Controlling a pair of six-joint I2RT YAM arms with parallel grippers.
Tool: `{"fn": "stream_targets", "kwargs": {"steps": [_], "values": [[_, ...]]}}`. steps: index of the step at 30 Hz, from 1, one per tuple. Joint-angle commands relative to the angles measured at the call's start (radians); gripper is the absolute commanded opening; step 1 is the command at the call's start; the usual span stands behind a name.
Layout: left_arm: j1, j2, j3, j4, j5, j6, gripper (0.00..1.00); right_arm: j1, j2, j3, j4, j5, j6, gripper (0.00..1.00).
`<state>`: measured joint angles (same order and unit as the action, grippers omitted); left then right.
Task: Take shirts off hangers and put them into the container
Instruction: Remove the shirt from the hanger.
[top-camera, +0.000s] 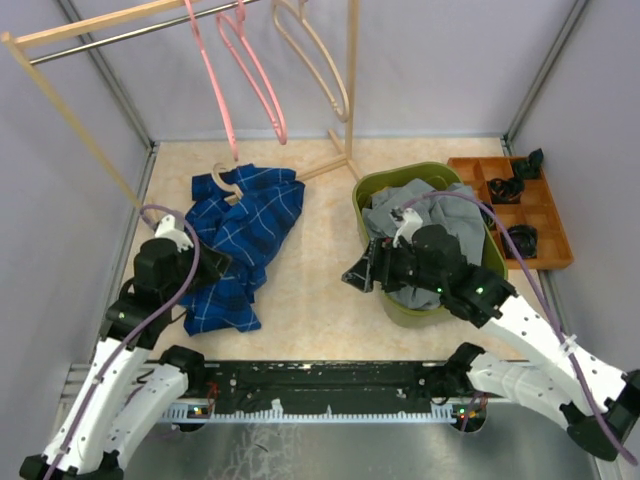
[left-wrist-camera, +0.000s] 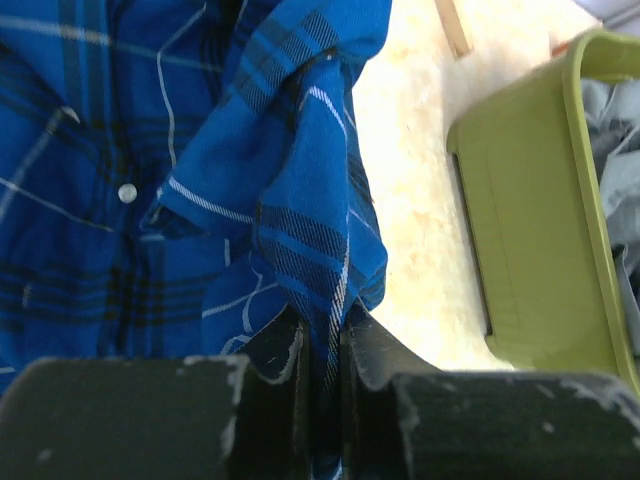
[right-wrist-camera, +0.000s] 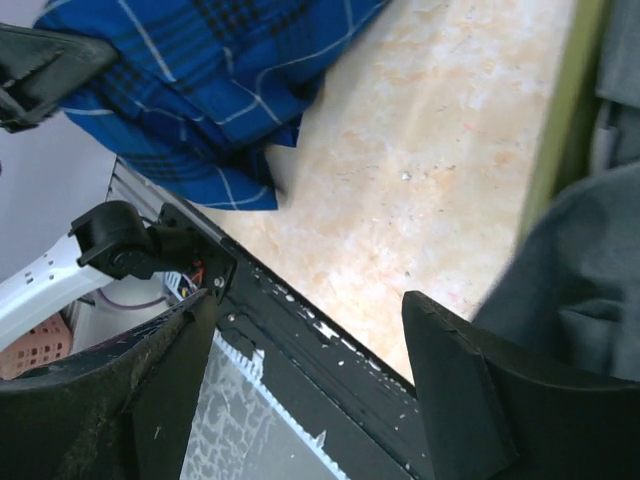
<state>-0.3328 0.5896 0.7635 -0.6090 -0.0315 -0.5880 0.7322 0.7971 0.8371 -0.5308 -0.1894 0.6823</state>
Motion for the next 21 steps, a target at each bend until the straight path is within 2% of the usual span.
{"fn": "stream_targets", "kwargs": {"steps": [1, 5, 7, 12, 16, 21], "values": [[0.000, -0.045, -0.073, 0.037, 0.169, -0.030, 0.00, 0.144, 0.073, 0.027, 0.177, 0.133, 0.034, 0.75], [-0.015, -0.023, -0.117, 0.102, 0.343, 0.019, 0.00, 0.235, 0.190, 0.066, 0.275, 0.277, 0.102, 0.76], [-0.042, -0.011, -0.131, 0.126, 0.382, 0.059, 0.00, 0.249, 0.249, 0.075, 0.345, 0.323, 0.152, 0.76], [-0.171, -0.004, -0.139, 0.138, 0.316, 0.106, 0.00, 0.271, 0.371, 0.155, 0.397, 0.410, 0.216, 0.76], [-0.317, 0.044, -0.149, 0.170, 0.246, 0.108, 0.00, 0.314, 0.454, 0.227, 0.426, 0.491, 0.266, 0.78], [-0.422, 0.079, -0.150, 0.168, 0.142, 0.116, 0.00, 0.332, 0.535, 0.286, 0.349, 0.641, 0.389, 0.78]]}}
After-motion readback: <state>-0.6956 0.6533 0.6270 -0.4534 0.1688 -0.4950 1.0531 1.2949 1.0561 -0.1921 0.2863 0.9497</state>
